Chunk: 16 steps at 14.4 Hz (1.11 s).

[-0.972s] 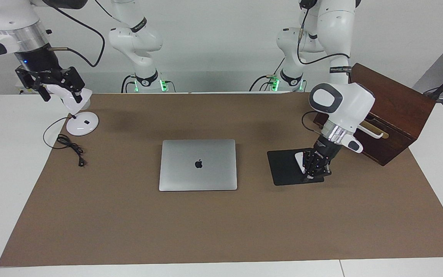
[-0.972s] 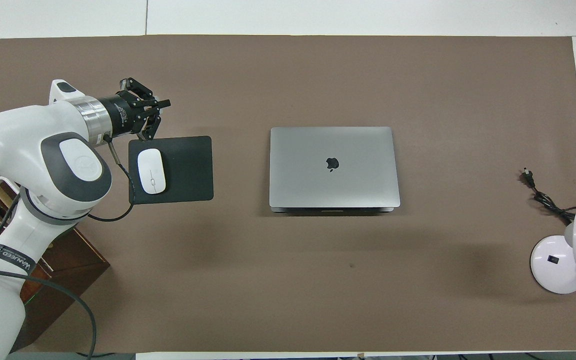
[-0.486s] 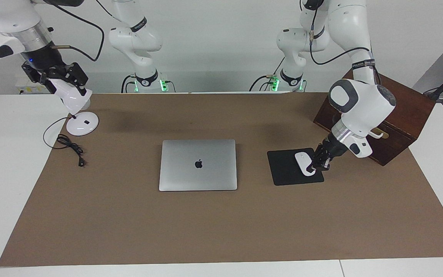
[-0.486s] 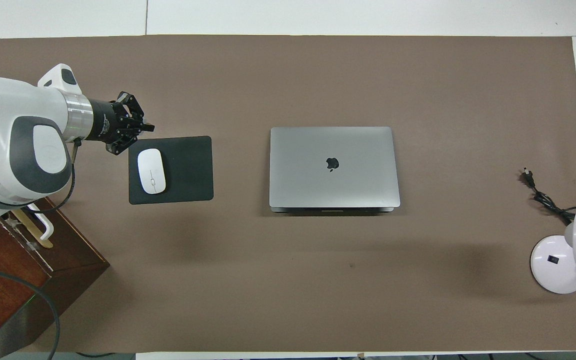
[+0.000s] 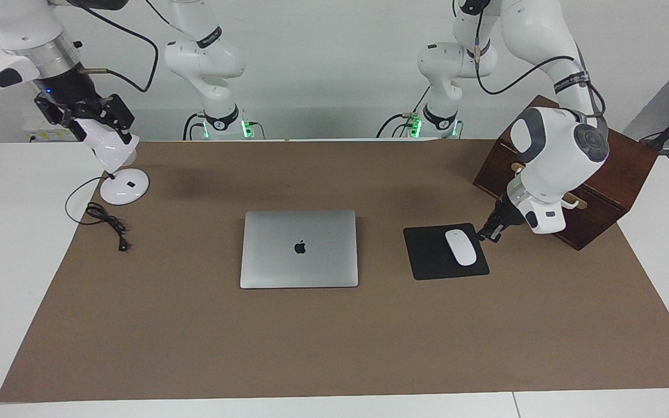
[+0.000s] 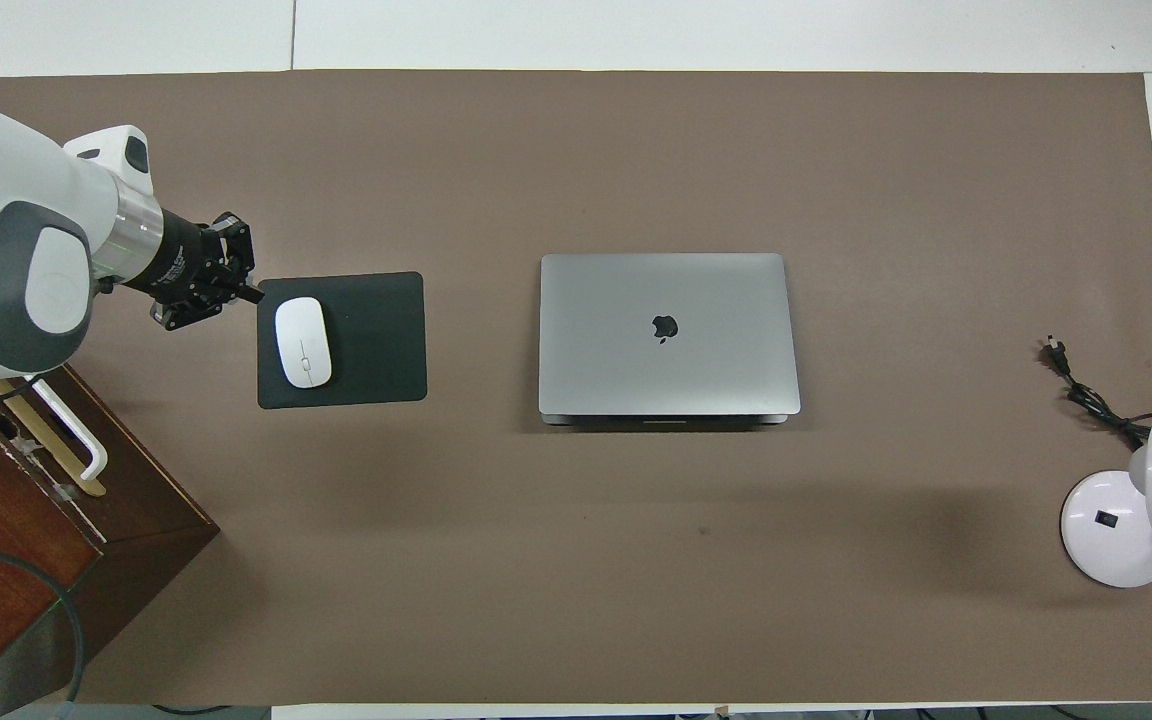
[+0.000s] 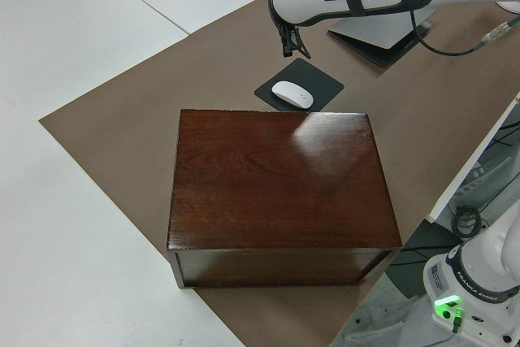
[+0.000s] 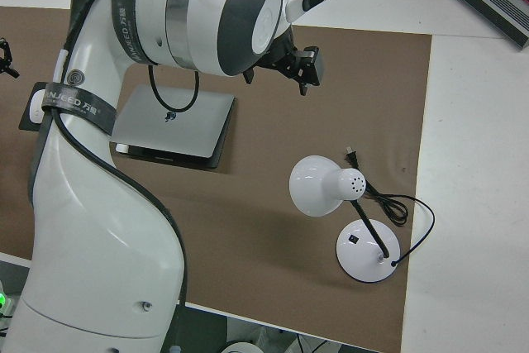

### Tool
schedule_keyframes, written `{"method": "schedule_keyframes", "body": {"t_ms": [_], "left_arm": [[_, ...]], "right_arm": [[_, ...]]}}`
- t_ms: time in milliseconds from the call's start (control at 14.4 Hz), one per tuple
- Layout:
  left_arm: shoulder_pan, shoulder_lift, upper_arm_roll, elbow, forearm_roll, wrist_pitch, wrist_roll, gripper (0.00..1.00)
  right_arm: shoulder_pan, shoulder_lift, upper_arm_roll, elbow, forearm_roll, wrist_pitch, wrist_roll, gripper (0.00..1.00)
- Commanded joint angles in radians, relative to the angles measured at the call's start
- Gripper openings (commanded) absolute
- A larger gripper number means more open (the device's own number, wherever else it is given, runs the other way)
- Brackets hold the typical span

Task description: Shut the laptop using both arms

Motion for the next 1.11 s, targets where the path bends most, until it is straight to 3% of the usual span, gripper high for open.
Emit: {"method": "schedule_keyframes", "body": {"t_ms": [0,69,278,347,416,486,555,1041], "left_arm": [[0.049,-0.049,-0.001,0.009,0.024,-0.108,0.343,0.01],[0.05,-0.056,0.011,0.006,0.036,-0.121,0.405,0.16],[0.031,-0.086,0.014,-0.003,0.107,-0.188,0.423,0.28],[0.03,-0.094,0.01,-0.002,0.133,-0.199,0.426,0.48],[0.025,-0.108,0.005,-0.002,0.156,-0.198,0.437,0.59],[0.008,-0.12,0.007,0.001,0.157,-0.199,0.441,0.75],[0.002,-0.132,0.007,0.003,0.164,-0.199,0.449,1.0],[0.005,-0.261,0.007,-0.023,0.173,-0.224,0.487,1.0]], "right_arm": [[-0.025,-0.028,0.021,-0.031,-0.019,0.0,-0.023,1.0],[-0.026,-0.028,0.021,-0.031,-0.019,0.0,-0.023,1.0],[-0.03,-0.028,0.021,-0.031,-0.019,-0.003,-0.023,1.0],[-0.028,-0.028,0.021,-0.031,-0.019,-0.003,-0.022,1.0],[-0.028,-0.028,0.021,-0.031,-0.019,-0.003,-0.022,1.0],[-0.028,-0.028,0.021,-0.031,-0.019,-0.003,-0.022,1.0],[-0.028,-0.028,0.021,-0.031,-0.019,-0.003,-0.022,1.0],[-0.03,-0.028,0.021,-0.031,-0.021,-0.003,-0.043,1.0]]}}
